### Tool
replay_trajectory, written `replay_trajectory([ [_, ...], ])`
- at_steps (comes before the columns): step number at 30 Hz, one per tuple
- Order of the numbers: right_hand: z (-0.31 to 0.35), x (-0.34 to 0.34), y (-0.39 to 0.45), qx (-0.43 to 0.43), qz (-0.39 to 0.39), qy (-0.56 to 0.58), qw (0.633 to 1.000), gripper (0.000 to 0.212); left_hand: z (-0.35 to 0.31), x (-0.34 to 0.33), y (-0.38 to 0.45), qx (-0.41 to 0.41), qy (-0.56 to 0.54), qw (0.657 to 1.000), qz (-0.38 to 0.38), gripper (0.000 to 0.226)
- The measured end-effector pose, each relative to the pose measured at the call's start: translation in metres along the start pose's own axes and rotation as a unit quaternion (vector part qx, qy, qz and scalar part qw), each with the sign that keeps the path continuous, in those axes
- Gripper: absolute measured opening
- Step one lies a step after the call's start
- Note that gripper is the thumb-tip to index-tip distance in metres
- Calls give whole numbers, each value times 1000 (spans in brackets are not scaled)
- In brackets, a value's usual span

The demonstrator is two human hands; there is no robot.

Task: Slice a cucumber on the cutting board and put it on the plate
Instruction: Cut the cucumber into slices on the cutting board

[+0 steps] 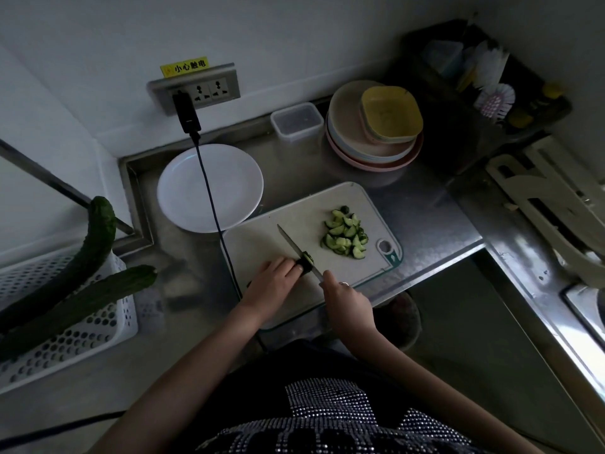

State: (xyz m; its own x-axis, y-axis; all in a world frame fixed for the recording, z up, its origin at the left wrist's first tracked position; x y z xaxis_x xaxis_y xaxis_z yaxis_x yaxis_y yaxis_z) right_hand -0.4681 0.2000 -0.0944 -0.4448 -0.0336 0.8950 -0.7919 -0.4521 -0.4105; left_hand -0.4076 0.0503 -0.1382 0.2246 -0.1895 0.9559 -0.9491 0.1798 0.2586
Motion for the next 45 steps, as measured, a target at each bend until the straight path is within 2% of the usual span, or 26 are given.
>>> replay_trajectory([
  [4, 0, -1, 4, -16, 23, -12, 1000, 14, -1, 0, -2, 4, 0, 1000, 6, 36],
  [8, -2, 2, 5, -31, 23, 32, 999, 6, -1, 3, -2, 12, -17, 1000, 5, 37],
  [11, -7, 5, 4, -41, 6, 72, 997, 12, -2, 5, -5, 33, -38, 999, 10, 45],
  [13, -9, 8, 2, -46, -7, 99, 994, 18, -2, 4, -5, 57, -52, 996, 42, 57],
  [15, -12, 10, 2, -49, -16, 114, 992, 20, -2, 3, -3, 67, -46, 995, 61, 59],
  [22, -15, 15, 3, -48, -71, 107, 991, 19, -5, 10, 15, 70, -123, 990, 14, 66],
  [25, -20, 18, 5, -55, -99, 85, 990, 18, -9, 8, 26, 38, -97, 995, 4, 57],
  [28, -25, 19, 8, -64, -106, 62, 990, 18, -16, 15, 26, -41, -33, 995, -85, 41],
  [30, -27, 19, 10, -64, -107, 52, 991, 19, -22, 23, 30, -113, 0, 988, -108, 50],
  [32, -28, 19, 11, -63, -109, 48, 991, 20, -24, 25, 38, -160, 11, 985, -70, 57],
  [38, -33, 27, 15, -37, -112, 24, 993, 23, -11, 25, 71, -166, -63, 983, 49, 63],
  [41, -36, 31, 17, -29, -106, 5, 994, 24, -5, 26, 91, -110, -105, 984, 94, 67],
  [43, -37, 35, 19, -36, -108, 8, 993, 25, -1, 30, 102, -94, -115, 986, 72, 65],
  [45, -38, 37, 21, -43, -109, 3, 993, 22, 0, 36, 111, -119, -102, 988, 3, 53],
])
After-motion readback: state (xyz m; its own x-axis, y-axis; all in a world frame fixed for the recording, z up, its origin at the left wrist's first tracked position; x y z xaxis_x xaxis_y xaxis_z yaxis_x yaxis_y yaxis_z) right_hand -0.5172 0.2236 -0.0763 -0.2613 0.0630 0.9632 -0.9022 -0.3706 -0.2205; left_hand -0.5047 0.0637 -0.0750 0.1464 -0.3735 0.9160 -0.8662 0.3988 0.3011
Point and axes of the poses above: each hand's wrist, its own y-axis towards the middle knuckle, its own x-axis out of the back of the hand, z = x × y, the point moved 2 cm from there along y, towards the middle knuckle, and after that the axes turned 14 degrees about -x, right-handed, at the moved point
